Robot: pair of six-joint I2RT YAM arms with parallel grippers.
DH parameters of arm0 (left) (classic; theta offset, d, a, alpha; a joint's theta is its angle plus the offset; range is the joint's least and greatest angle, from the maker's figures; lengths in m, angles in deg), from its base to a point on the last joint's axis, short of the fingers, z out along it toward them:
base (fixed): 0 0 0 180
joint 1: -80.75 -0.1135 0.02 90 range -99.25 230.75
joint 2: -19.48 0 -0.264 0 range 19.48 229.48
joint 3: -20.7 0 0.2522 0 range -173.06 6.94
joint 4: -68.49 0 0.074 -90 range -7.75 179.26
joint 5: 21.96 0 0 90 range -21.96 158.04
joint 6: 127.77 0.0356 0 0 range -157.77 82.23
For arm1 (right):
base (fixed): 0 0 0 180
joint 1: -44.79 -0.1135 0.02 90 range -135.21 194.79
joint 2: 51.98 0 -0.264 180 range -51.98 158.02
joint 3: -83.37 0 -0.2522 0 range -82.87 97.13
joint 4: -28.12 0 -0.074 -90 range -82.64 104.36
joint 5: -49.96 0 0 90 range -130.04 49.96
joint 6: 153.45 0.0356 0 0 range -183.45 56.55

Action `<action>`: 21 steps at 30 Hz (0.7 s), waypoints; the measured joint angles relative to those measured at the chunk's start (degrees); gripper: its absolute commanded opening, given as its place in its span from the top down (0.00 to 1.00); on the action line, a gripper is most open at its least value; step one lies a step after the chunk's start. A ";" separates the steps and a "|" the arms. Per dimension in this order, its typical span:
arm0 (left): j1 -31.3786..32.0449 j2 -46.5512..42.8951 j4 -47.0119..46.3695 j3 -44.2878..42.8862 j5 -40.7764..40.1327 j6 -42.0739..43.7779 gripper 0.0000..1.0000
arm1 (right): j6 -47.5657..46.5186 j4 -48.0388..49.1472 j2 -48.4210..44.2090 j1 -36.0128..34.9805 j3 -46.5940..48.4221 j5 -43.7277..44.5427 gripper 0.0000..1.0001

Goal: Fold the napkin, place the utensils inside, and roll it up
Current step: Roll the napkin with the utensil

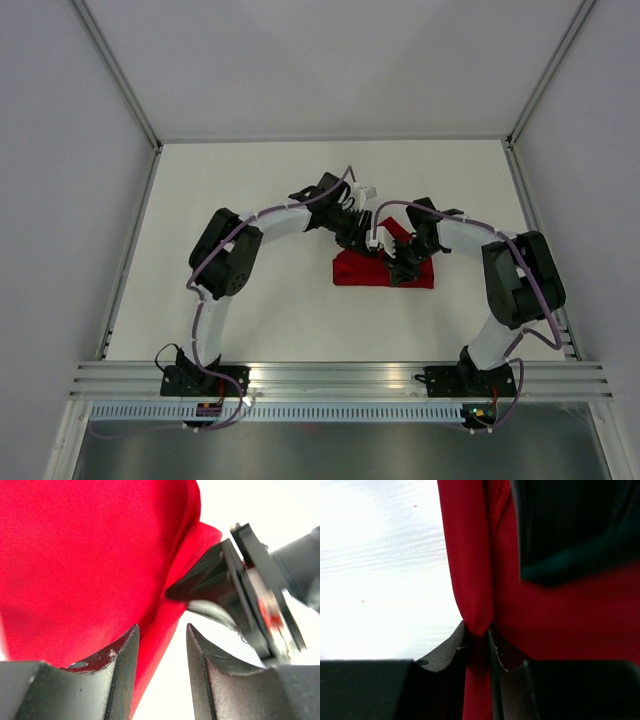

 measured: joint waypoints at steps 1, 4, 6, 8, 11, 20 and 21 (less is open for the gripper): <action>-0.83 -1.84 -1.60 2.71 -0.98 -1.18 0.52 | -0.35 -1.57 1.29 0.46 0.87 -0.37 0.91; -3.08 -8.02 -7.21 10.56 -4.15 -4.90 0.51 | -0.90 -5.81 4.63 2.21 4.00 -2.14 0.91; -4.57 -12.02 -10.99 15.04 -6.08 -7.17 0.51 | -1.49 -8.68 6.78 3.08 6.19 -3.17 0.91; -5.70 -15.61 -14.45 18.88 -8.92 -8.76 0.51 | -1.92 -11.21 8.68 3.61 8.17 -3.89 0.91; -5.92 -19.87 -18.08 23.10 -13.62 -9.55 0.51 | -2.56 -14.16 10.91 4.00 10.49 -4.52 0.91; -0.85 -28.22 -23.39 31.34 -27.10 -4.11 0.48 | -3.34 -22.84 17.84 5.57 17.14 -7.04 0.91; 0.52 -28.37 -23.61 31.41 -28.50 -2.29 0.48 | -3.34 -23.47 18.36 5.66 17.53 -7.23 0.91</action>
